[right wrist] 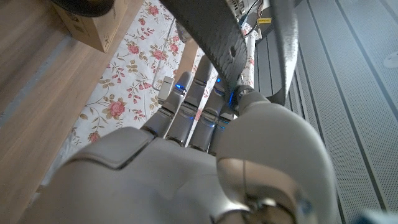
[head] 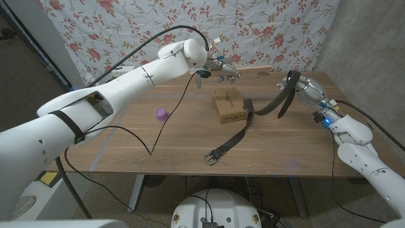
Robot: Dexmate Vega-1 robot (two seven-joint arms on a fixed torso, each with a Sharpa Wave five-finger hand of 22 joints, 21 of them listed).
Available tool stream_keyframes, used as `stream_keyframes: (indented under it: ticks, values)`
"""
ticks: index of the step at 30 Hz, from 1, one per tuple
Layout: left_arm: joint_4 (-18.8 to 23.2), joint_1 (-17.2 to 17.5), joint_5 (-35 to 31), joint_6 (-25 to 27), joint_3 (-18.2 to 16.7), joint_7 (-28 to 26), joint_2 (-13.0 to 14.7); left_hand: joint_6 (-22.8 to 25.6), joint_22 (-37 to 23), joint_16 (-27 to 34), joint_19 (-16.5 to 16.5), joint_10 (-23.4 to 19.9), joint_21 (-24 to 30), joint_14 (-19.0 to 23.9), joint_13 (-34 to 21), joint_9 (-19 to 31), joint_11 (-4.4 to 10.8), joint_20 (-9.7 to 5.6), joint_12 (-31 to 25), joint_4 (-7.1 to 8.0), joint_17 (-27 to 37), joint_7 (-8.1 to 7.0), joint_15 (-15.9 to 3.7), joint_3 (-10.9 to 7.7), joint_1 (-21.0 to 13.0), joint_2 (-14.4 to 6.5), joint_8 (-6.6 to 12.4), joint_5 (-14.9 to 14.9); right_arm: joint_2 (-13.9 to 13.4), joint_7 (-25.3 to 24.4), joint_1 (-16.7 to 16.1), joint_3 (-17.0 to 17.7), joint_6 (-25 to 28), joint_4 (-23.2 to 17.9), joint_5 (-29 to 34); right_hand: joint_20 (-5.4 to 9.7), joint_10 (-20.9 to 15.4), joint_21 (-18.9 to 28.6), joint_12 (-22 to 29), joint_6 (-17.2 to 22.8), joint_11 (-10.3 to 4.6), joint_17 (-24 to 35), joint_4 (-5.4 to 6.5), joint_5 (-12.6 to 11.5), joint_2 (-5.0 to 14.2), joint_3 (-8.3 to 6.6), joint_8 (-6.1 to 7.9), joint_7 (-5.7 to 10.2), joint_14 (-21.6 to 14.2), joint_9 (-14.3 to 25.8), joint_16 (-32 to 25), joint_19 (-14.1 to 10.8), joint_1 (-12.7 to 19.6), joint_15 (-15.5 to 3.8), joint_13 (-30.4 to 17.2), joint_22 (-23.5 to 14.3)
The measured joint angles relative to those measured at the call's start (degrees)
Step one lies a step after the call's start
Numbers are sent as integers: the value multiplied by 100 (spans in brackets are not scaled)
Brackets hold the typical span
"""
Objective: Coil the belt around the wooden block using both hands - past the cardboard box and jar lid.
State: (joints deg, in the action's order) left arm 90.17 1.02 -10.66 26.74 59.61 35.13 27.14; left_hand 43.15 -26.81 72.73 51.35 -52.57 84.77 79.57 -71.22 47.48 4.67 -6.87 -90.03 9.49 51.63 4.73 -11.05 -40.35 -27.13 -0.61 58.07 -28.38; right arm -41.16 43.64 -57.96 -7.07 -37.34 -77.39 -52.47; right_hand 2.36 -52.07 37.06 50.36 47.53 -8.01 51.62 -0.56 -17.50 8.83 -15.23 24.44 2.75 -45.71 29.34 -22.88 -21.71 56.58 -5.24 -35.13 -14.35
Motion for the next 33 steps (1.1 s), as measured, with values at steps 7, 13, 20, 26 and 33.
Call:
stream_keyframes:
  ticks: [7,13,20,26,33]
  values:
    - [-360,-223,-84,-160,209,365,-201,-1,24,0,-44,0,2,-1,2,-23,-1,1,6,-16,-28,0,1,-16,51,51,12,0,-160,-712,-358,321,-23,-767,810,17,84,24,0,7,3,-16,23,4,0,23,-35,-7,92,30,100,47,0,32,11,0]
    - [-512,-289,-16,-376,258,625,-282,-1,54,0,-54,-4,2,-1,3,-48,-12,12,8,-33,-67,-1,2,-32,74,74,12,0,46,-1190,-507,566,31,-1307,1314,-3,134,45,-40,7,14,-80,47,6,-6,47,-55,-7,317,29,311,127,52,73,35,26]
    - [-880,-365,138,-639,271,840,-484,-2,77,0,-73,13,43,-1,1,-65,-29,11,10,-8,-96,-2,4,-57,74,74,12,0,559,-2944,-300,568,521,-1589,3089,1,134,88,-45,7,13,-162,49,-32,-13,45,-86,-7,411,45,472,132,59,104,65,52]
    - [-991,-379,224,-737,271,956,-547,-5,93,-23,-86,13,44,5,-1,-73,-30,24,0,-32,-123,-5,11,-80,103,104,43,-24,880,-3987,290,229,747,-1337,4141,28,134,110,-46,7,13,-202,88,-39,-7,54,-111,-7,419,44,536,158,83,113,90,52]
    - [-1025,-381,298,-751,269,1043,-578,-12,132,-22,-103,14,46,5,-1,-72,-30,42,-4,-14,-135,-11,13,-98,103,104,45,-45,1141,-5497,1094,-243,831,-710,5650,28,119,139,-46,8,-2,-255,112,-74,-12,31,-142,-7,419,58,605,158,89,113,105,79]
